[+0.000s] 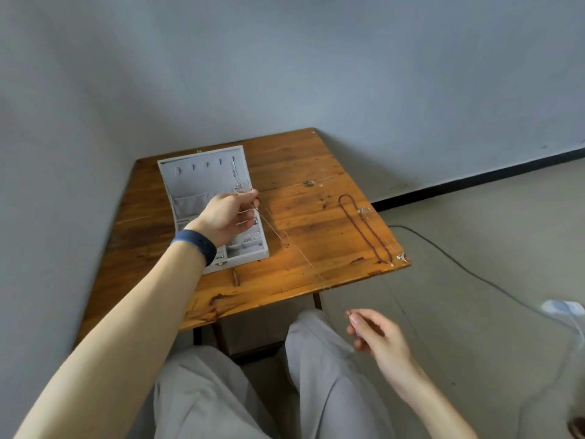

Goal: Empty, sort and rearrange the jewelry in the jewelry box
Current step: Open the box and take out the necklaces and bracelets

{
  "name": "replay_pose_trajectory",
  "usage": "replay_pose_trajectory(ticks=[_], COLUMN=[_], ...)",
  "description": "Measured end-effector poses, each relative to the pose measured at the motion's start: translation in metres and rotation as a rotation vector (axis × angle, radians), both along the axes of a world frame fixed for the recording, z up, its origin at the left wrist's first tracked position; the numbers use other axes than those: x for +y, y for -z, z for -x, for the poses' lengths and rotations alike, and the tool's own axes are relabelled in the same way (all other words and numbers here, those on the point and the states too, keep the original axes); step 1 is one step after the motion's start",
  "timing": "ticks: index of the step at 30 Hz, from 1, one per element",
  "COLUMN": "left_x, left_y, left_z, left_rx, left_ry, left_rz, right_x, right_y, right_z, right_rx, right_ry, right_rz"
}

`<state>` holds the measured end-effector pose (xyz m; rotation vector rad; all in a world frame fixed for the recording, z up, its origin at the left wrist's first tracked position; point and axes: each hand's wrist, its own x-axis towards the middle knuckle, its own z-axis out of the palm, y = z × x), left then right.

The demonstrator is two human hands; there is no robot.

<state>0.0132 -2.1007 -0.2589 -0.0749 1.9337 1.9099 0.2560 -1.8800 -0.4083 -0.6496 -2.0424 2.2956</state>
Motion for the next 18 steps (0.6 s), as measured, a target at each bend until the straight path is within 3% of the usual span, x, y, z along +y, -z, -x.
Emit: replay_pose_trajectory(ticks=[5, 11, 18], left_x=[0.026, 0.071, 0.118], left_y=[0.014, 0.022, 0.029], left_z=[0.019, 0.064, 0.105], left_rx=[0.009, 0.344, 0.555], left_ry=[0.034, 0.027, 0.000], left_rz=[0.159, 0.642, 0.710], right_x=[0.011, 0.020, 0.031], right_y=[-0.001, -0.001, 0.002], right_z=[-0.013, -0.014, 0.023], right_rx=[0.031, 0.035, -0.004], right_ry=[0.092, 0.152, 0.305], right_rz=[0.005, 0.075, -0.087])
